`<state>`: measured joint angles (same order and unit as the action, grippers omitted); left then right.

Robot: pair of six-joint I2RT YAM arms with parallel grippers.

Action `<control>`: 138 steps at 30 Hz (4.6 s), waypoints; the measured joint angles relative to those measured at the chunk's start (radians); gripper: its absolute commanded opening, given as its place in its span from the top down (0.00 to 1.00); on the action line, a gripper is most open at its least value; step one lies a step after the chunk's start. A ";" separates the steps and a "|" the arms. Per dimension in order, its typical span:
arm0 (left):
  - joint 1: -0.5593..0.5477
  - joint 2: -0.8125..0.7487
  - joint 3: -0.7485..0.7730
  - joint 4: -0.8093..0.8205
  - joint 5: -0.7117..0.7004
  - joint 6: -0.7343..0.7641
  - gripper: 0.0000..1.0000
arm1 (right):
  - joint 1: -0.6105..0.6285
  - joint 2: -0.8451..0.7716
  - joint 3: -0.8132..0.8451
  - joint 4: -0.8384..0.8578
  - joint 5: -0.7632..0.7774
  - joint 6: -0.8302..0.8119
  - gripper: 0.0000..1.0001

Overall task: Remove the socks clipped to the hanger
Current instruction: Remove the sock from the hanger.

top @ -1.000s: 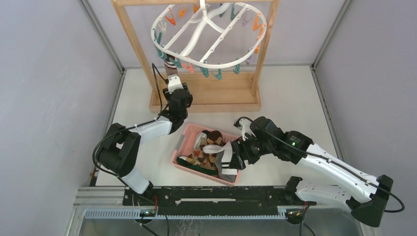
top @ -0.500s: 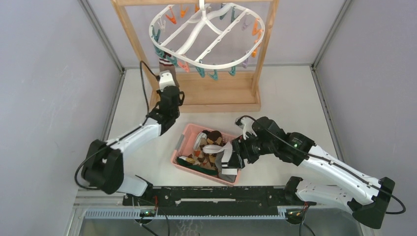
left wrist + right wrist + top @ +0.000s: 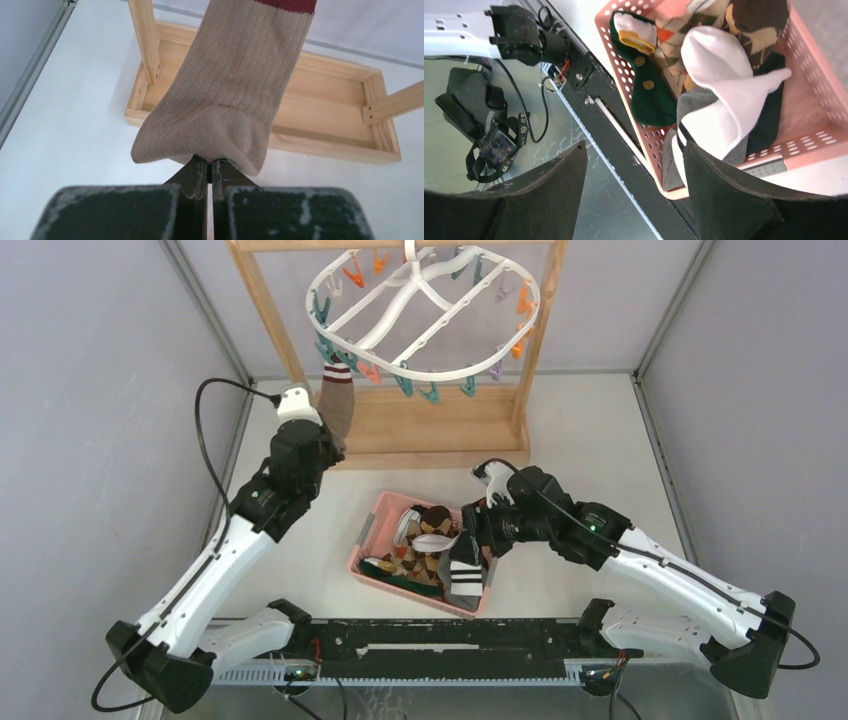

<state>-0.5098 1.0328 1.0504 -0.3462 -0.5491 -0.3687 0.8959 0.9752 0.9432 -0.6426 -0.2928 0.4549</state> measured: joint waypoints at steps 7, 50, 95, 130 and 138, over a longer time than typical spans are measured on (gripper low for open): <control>-0.025 -0.082 0.075 -0.216 0.067 -0.073 1.00 | -0.006 0.055 0.077 0.054 0.003 0.001 0.23; -0.232 -0.102 0.301 -0.436 0.491 -0.575 1.00 | -0.071 0.331 0.446 0.279 -0.240 -0.105 0.23; -0.403 0.878 1.191 -0.374 0.744 -0.496 1.00 | -0.629 -0.097 0.457 -0.091 -0.127 -0.085 0.23; -0.388 0.402 0.486 -0.139 0.896 -0.460 1.00 | -0.637 -0.057 0.491 -0.089 -0.180 -0.016 0.25; -0.386 0.320 0.380 -0.080 0.969 -0.426 1.00 | -0.572 0.019 0.538 -0.072 -0.180 -0.019 0.26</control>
<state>-0.8963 1.3529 1.4307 -0.4259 0.4202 -0.7952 0.3241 0.9939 1.4815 -0.7147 -0.4725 0.4362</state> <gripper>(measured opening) 0.012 0.748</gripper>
